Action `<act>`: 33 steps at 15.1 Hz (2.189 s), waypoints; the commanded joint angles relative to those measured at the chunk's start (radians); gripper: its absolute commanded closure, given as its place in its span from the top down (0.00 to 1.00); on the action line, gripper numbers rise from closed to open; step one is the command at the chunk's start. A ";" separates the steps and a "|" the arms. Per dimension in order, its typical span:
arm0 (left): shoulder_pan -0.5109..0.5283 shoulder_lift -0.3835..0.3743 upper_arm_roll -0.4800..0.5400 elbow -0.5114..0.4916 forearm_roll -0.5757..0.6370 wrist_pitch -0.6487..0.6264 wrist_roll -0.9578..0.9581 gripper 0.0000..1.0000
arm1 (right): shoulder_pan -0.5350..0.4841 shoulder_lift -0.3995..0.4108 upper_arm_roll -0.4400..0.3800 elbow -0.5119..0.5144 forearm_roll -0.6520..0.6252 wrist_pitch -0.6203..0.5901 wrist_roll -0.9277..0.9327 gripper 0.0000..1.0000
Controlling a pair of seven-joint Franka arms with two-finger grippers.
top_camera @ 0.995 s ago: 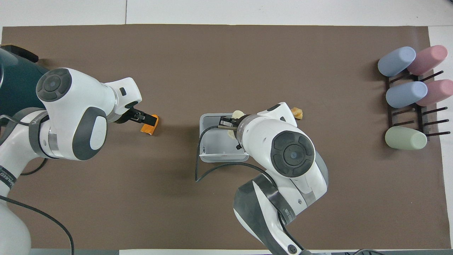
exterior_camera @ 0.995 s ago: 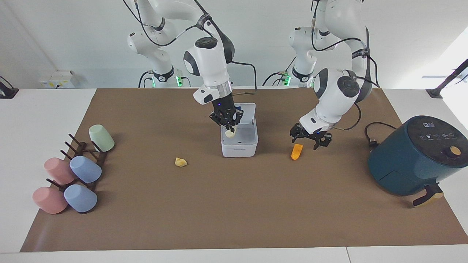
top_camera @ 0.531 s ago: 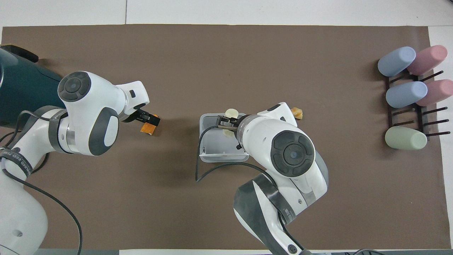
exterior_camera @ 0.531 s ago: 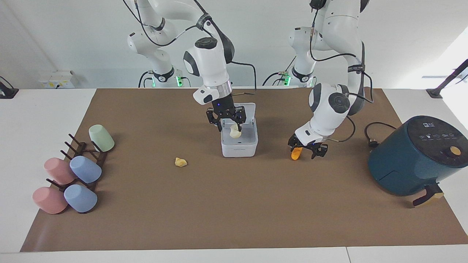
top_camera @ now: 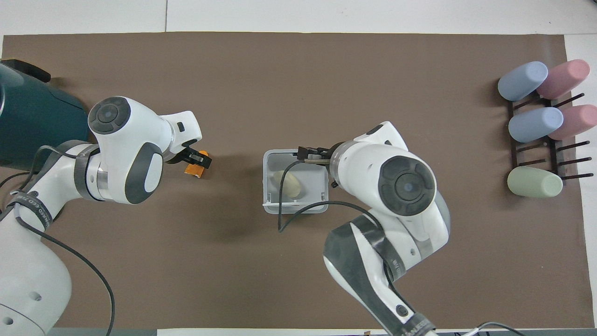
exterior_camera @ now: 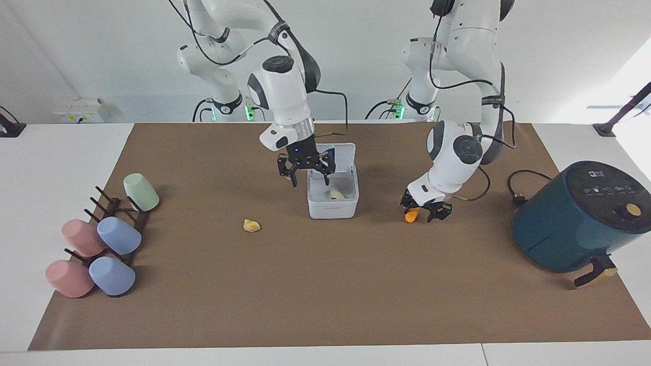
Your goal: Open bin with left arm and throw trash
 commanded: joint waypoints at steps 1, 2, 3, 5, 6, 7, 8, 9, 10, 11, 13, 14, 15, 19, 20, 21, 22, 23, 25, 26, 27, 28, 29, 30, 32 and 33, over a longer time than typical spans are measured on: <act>-0.003 -0.005 0.002 -0.005 0.020 -0.015 -0.002 0.00 | -0.111 0.018 0.006 0.002 0.015 -0.010 -0.228 1.00; -0.003 -0.005 0.002 -0.002 0.020 -0.017 -0.006 0.00 | -0.143 0.022 0.006 0.002 0.015 -0.010 -0.291 1.00; -0.001 -0.008 0.002 0.002 0.020 -0.023 -0.007 0.00 | -0.169 0.032 0.006 0.001 0.015 -0.005 -0.338 1.00; 0.005 -0.017 -0.001 0.073 0.009 -0.114 -0.038 0.00 | -0.209 0.061 0.006 0.001 0.013 0.006 -0.417 1.00; 0.003 -0.016 -0.003 0.162 -0.014 -0.218 -0.079 0.00 | -0.226 0.083 0.006 0.001 0.013 0.022 -0.464 1.00; -0.003 -0.008 -0.003 0.275 -0.062 -0.330 -0.128 0.00 | -0.246 0.113 0.006 0.001 0.013 0.067 -0.537 1.00; -0.006 -0.001 -0.004 0.382 -0.110 -0.420 -0.181 0.00 | -0.260 0.147 0.006 0.001 0.013 0.113 -0.629 1.00; -0.023 0.012 -0.009 0.450 -0.138 -0.471 -0.273 0.00 | -0.264 0.178 0.006 0.001 0.013 0.145 -0.696 1.00; -0.052 0.009 -0.017 0.474 -0.143 -0.479 -0.356 0.00 | -0.263 0.196 0.007 -0.002 0.013 0.156 -0.713 1.00; -0.087 0.007 -0.030 0.479 -0.144 -0.473 -0.418 0.00 | -0.257 0.212 0.006 -0.013 0.013 0.161 -0.716 1.00; -0.171 0.007 -0.037 0.466 -0.146 -0.375 -0.482 0.00 | -0.246 0.212 0.006 -0.062 0.013 0.202 -0.719 1.00; -0.213 -0.003 -0.037 0.421 -0.147 -0.315 -0.483 0.00 | -0.246 0.210 0.006 -0.080 0.013 0.226 -0.727 1.00; -0.230 -0.020 -0.038 0.381 -0.147 -0.263 -0.478 0.00 | -0.244 0.209 0.006 -0.088 0.013 0.239 -0.731 0.92; -0.294 -0.011 -0.038 0.322 -0.147 -0.155 -0.467 0.00 | -0.226 0.203 0.006 -0.087 0.015 0.211 -0.721 0.52; -0.313 -0.014 -0.038 0.299 -0.147 -0.141 -0.454 0.00 | -0.226 0.195 0.006 -0.087 0.013 0.187 -0.721 0.38; -0.316 -0.016 -0.038 0.272 -0.147 -0.121 -0.431 0.00 | -0.227 0.187 0.006 -0.087 0.015 0.161 -0.721 0.00; -0.322 -0.017 -0.038 0.252 -0.147 -0.106 -0.421 0.00 | -0.229 0.181 0.006 -0.087 0.015 0.147 -0.721 0.00; -0.328 -0.016 -0.038 0.235 -0.147 -0.089 -0.420 0.00 | -0.227 0.175 0.006 -0.087 0.015 0.130 -0.719 0.00; -0.339 -0.019 -0.038 0.210 -0.147 -0.071 -0.420 0.00 | -0.229 0.150 0.006 -0.087 0.015 0.043 -0.710 0.00; -0.339 -0.019 -0.038 0.210 -0.147 -0.074 -0.421 0.35 | -0.237 0.144 0.006 -0.087 0.015 0.030 -0.708 0.00; -0.339 -0.019 -0.038 0.212 -0.147 -0.078 -0.424 0.99 | -0.238 0.141 0.006 -0.085 0.015 0.029 -0.707 0.00; -0.337 -0.019 -0.038 0.216 -0.147 -0.083 -0.427 1.00 | -0.238 0.141 0.006 -0.082 0.015 0.024 -0.692 0.00; -0.337 -0.017 -0.038 0.221 -0.147 -0.086 -0.430 1.00 | -0.237 0.140 0.006 -0.077 0.015 0.012 -0.661 0.00; -0.334 -0.019 -0.038 0.224 -0.147 -0.088 -0.432 1.00 | -0.237 0.140 0.006 -0.071 0.015 0.004 -0.623 0.00; -0.322 -0.022 -0.038 0.245 -0.158 -0.120 -0.432 1.00 | -0.234 0.132 0.006 -0.054 0.013 -0.025 -0.557 0.00; -0.318 -0.022 -0.035 0.261 -0.170 -0.139 -0.434 1.00 | -0.234 0.130 0.006 -0.036 0.013 -0.043 -0.541 0.00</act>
